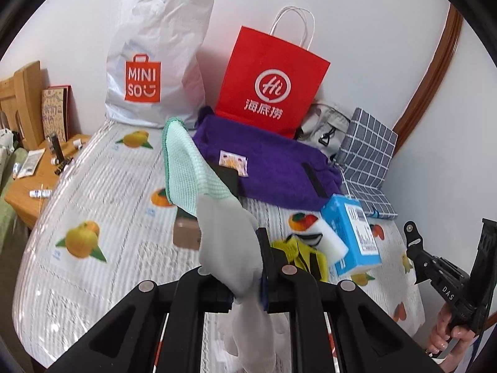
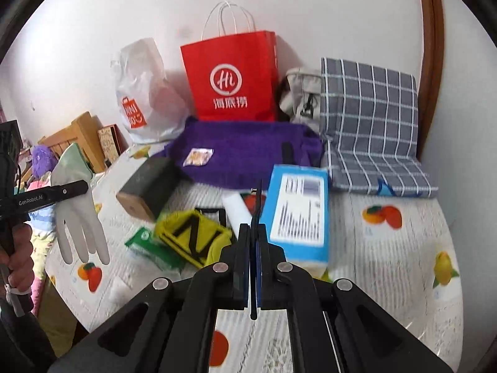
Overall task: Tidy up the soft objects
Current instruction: 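Lift the grey sock with the left tool toward the purple towel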
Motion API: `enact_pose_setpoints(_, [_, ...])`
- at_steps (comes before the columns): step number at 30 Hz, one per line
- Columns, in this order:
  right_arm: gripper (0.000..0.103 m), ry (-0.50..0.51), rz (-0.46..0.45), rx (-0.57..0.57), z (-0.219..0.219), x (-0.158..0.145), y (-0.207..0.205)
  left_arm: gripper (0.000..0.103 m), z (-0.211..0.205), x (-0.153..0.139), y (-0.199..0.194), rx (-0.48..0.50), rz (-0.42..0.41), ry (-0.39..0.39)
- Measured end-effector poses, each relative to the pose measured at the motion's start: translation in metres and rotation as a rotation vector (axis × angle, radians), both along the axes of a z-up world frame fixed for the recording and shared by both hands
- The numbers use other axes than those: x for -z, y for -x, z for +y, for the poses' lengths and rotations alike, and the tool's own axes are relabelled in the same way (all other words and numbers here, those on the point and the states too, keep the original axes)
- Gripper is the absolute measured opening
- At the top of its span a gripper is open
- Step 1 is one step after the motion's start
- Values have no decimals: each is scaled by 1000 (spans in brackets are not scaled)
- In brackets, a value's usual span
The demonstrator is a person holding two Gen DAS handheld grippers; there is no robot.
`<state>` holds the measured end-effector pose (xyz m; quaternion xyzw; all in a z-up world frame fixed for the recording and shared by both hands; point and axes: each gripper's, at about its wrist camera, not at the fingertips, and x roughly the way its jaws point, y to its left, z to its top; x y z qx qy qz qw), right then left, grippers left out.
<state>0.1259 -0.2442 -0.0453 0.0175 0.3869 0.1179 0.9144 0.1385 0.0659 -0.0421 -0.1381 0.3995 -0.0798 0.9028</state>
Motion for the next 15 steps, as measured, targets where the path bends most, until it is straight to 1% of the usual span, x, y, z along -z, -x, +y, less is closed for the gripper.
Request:
enact_pose_setpoints(7, [3, -3, -6, 19, -2, -11, -33, 12, 3, -16, -28, 1, -20, 0])
enact_pose_setpoints(11, [3, 4, -21, 22, 0, -17, -49, 12, 2, -25, -46, -4, -31, -43])
enact_pose_setpoints(15, [3, 13, -34, 15, 3, -22, -65, 12, 0, -29, -60, -2, -36, -63])
